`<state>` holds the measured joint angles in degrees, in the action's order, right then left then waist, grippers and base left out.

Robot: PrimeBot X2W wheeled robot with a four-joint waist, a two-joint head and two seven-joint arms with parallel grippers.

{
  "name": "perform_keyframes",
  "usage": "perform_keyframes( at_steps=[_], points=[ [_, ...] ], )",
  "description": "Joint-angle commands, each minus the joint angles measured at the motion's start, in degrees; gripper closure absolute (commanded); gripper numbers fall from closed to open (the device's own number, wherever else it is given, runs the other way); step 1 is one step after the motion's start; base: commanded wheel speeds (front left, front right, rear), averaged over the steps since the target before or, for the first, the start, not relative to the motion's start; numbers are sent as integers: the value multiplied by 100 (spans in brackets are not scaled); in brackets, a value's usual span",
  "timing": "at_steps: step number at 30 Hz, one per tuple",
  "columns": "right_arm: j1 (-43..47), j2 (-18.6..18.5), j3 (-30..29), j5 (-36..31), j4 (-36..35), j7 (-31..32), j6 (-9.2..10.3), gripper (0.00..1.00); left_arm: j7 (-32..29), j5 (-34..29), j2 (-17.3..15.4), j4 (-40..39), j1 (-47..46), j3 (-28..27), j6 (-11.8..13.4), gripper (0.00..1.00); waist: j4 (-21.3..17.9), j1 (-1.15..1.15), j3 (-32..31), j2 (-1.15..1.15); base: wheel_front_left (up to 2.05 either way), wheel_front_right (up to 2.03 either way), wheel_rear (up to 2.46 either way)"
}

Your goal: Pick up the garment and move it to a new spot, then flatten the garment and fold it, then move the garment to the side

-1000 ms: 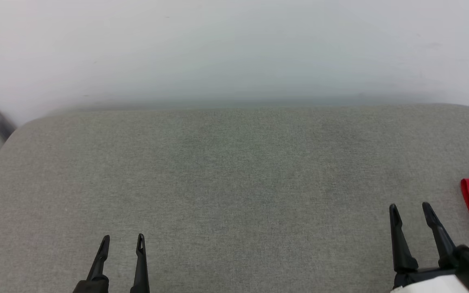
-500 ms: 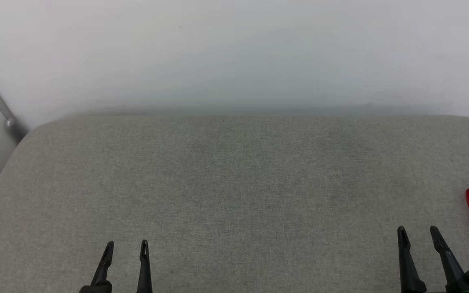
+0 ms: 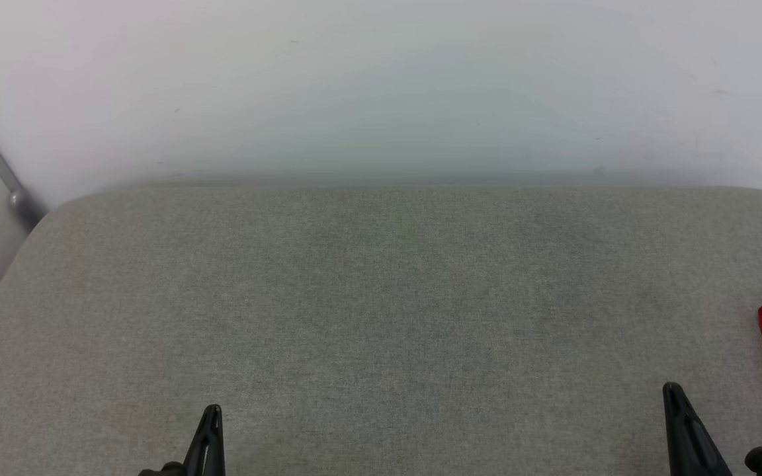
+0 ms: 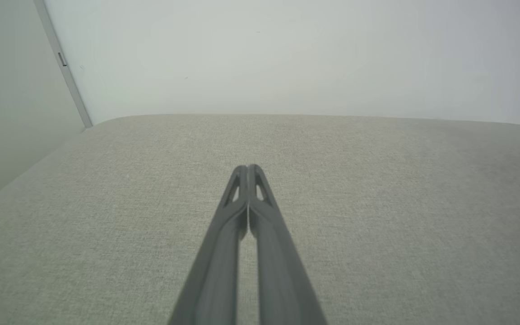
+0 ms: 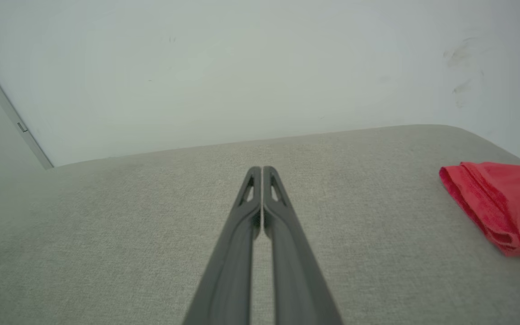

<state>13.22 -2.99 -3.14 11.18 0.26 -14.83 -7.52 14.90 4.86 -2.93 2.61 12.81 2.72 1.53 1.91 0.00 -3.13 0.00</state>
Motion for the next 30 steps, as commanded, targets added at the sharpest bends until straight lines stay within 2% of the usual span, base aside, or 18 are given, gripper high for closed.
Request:
perform_keyframes(
  at_steps=[1, 15, 30],
  points=[
    [-26, -4, 10, 184, -20, 25, 0, 100, -19, 195, -3, -32, -19, 0, -16, 100, -2, 0, 4, 0, 0, 0, 0],
    [-399, -89, 47, 1766, 240, 339, 1, 100, -331, 1902, -95, 194, -387, -66, -178, 100, -24, 0, 41, 0, 0, 0, 0],
    [-731, -138, 56, 3163, 467, 640, 1, 100, -626, 3412, -152, 412, -723, -142, -337, 100, -46, 0, 80, 0, 0, 0, 0]
  ],
)
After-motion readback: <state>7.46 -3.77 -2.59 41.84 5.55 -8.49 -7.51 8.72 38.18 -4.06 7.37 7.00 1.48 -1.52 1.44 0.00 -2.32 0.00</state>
